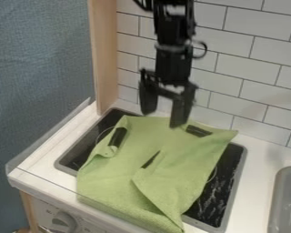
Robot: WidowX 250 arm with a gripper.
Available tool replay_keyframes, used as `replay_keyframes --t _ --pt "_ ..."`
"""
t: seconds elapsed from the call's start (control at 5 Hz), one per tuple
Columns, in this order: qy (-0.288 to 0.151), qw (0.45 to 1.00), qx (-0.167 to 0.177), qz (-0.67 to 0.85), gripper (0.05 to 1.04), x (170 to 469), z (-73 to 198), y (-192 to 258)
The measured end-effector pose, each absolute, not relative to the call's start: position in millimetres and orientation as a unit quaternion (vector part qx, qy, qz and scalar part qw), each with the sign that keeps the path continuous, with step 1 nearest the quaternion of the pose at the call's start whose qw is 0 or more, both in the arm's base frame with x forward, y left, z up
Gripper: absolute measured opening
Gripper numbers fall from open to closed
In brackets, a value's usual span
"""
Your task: Fold the cloth on the right side
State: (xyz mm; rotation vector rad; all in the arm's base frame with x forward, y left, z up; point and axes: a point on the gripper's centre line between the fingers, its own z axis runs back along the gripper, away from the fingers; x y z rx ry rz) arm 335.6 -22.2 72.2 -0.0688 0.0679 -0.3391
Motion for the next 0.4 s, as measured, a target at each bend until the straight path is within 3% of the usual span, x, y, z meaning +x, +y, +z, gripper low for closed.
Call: replay_keyframes --t 0.4 --pt "0.031 0.985 -0.034 -0.169 0.999 335.9 74.7 -22.2"
